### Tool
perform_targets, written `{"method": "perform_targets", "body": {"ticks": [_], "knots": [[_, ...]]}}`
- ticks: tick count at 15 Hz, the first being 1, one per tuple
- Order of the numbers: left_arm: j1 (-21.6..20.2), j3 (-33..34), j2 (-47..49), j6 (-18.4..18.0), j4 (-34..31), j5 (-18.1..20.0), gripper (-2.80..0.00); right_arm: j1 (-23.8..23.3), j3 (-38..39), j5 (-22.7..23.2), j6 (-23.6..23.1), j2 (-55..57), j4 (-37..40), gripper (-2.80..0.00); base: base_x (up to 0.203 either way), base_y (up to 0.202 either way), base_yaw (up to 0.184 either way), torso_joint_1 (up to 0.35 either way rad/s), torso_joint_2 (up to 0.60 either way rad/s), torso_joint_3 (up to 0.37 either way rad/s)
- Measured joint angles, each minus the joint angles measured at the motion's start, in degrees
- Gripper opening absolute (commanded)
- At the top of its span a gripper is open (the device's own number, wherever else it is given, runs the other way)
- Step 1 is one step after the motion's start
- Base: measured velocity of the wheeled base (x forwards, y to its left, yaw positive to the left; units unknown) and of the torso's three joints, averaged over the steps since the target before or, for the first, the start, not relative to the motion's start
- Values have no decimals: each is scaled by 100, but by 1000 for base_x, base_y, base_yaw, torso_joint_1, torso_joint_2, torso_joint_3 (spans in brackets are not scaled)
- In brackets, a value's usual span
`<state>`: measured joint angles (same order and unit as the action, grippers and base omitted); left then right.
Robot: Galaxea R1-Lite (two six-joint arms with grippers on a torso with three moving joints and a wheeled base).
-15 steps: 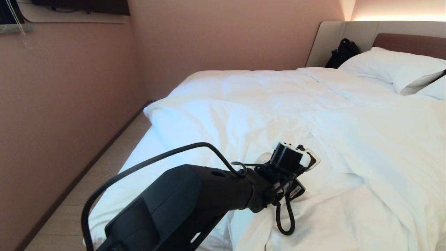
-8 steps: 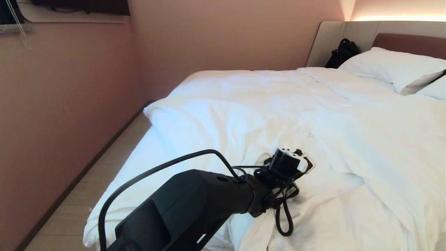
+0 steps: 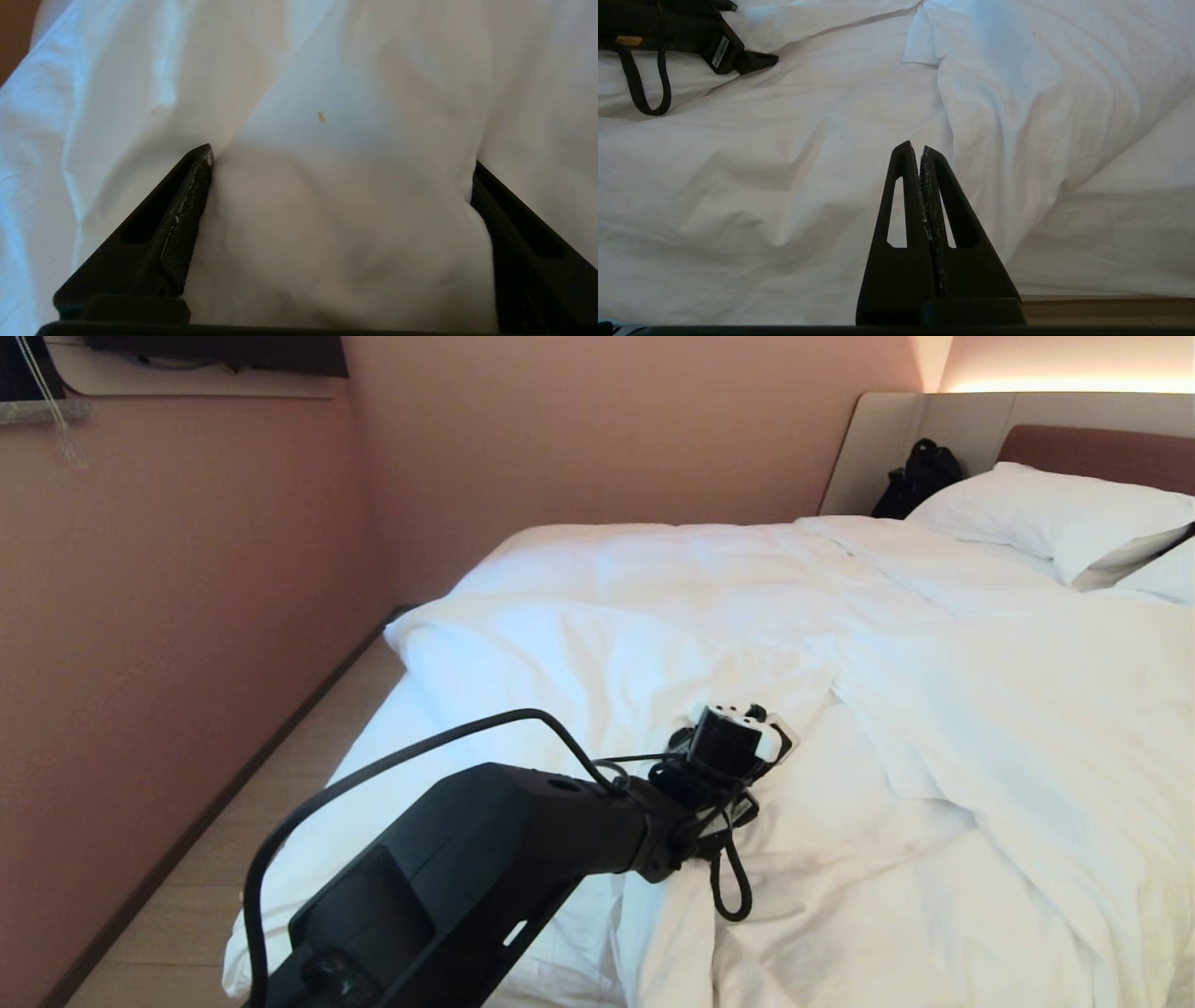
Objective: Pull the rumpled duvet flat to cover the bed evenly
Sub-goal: Flatten the corners of the folded blanket
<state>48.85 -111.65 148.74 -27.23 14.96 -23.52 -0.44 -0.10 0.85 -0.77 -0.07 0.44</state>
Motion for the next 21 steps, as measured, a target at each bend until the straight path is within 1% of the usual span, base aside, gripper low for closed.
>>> {"method": "perform_targets", "body": {"ticks": [2, 7, 8, 12, 15, 17, 18, 19, 21], "knots": [[-93, -12, -23, -5, 186, -110, 0, 0, 0, 0, 2, 0, -1, -280, 0, 0, 0, 0, 0, 0], [-229, -15, -63, 6, 231, -202, 0, 0, 0, 0, 2, 0, 0, -280, 0, 0, 0, 0, 0, 0], [-254, -15, -65, 20, 231, -213, -280, 0, 2, -1, 0, 0, -2, -280, 0, 0, 0, 0, 0, 0], [-299, -15, -69, 91, 285, -235, -280, 0, 0, 0, 0, 0, -2, -280, 0, 0, 0, 0, 0, 0], [-310, -4, -104, 91, 507, -375, -280, 0, 0, 2, 2, 0, 0, -280, 0, 0, 0, 0, 0, 0], [-307, 17, -201, 130, 509, -413, -280, 0, 0, -1, 1, 0, 0, -280, 0, 0, 0, 0, 0, 0], [-315, 49, -283, 198, 513, -487, -280, 0, 0, 0, 2, 0, -2, -280, 0, 0, 0, 0, 0, 0], [-345, 111, -397, 321, 522, -596, -280, 0, 0, 0, 0, 0, 0, -280, 0, 0, 0, 0, 0, 0], [-445, 345, -676, 618, 530, -680, -280, 0, 0, 0, 0, 0, -2, -280, 0, 0, 0, 0, 0, 0]]}}
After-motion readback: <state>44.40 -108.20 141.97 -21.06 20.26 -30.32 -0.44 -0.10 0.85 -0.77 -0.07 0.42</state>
